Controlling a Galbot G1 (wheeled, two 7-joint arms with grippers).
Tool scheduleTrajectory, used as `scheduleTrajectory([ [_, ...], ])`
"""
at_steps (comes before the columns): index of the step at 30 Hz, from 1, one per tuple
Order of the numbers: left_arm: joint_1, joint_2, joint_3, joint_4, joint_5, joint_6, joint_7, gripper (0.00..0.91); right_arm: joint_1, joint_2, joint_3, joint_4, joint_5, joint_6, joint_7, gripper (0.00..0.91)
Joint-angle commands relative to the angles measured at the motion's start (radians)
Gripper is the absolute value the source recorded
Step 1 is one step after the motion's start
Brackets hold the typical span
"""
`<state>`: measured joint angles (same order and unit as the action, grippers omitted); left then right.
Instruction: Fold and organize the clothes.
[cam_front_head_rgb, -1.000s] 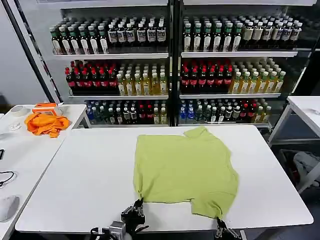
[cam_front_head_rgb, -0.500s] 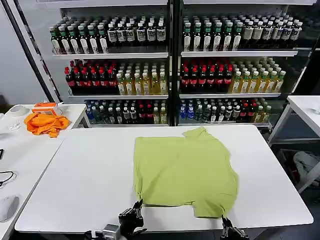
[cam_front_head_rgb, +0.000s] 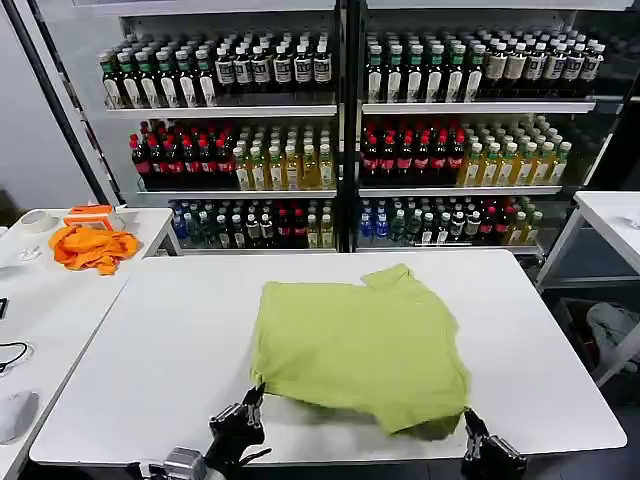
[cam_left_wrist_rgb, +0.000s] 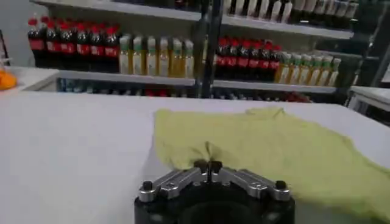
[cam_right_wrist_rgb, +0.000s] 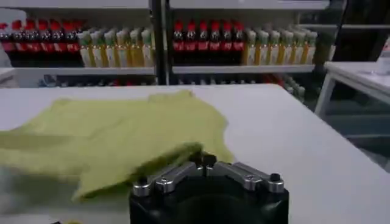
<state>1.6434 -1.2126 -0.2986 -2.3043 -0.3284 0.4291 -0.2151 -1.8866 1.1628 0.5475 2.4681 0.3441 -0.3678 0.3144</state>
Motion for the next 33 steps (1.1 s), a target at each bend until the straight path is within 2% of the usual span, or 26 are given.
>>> scheduleTrajectory([
  [1,-0.138,0.092,-0.008,0.137,-0.016,0.016,0.017,0.02,0.222,-0.094,0.008,-0.094,0.062,-0.043,-0.002,0.0],
  [4,-0.149,0.097,0.002,0.166,-0.015,0.012,0.017,0.02,0.251,-0.106,-0.012,-0.135,0.075,-0.048,-0.001,0.0],
  [7,-0.131,0.085,0.011,0.166,-0.011,0.01,0.017,0.02,0.214,-0.065,-0.052,-0.133,0.056,-0.072,0.019,0.0],
  [8,-0.124,0.079,0.012,0.166,-0.007,0.008,0.018,0.02,0.192,-0.049,-0.074,-0.133,0.027,-0.074,0.017,0.413],
  [9,-0.117,0.074,0.012,0.165,-0.004,0.006,0.018,0.02,0.167,-0.031,-0.09,-0.135,0.005,-0.073,0.015,0.907],
  [12,-0.11,0.063,0.011,0.167,-0.005,0.005,0.017,0.02,0.072,0.047,-0.149,-0.173,-0.078,-0.045,0.03,0.907],
  [15,-0.105,0.062,0.014,0.166,-0.005,0.005,0.018,0.02,0.005,0.097,-0.177,-0.18,-0.106,-0.019,0.037,0.907],
  [20,-0.104,0.063,0.021,0.169,-0.006,0.003,0.018,0.02,-0.047,0.133,-0.192,-0.194,-0.14,0.022,0.034,0.907],
  [33,-0.117,0.059,0.043,0.181,-0.006,0.002,0.019,0.02,0.091,0.169,-0.192,-0.279,-0.093,0.062,0.027,0.907],
])
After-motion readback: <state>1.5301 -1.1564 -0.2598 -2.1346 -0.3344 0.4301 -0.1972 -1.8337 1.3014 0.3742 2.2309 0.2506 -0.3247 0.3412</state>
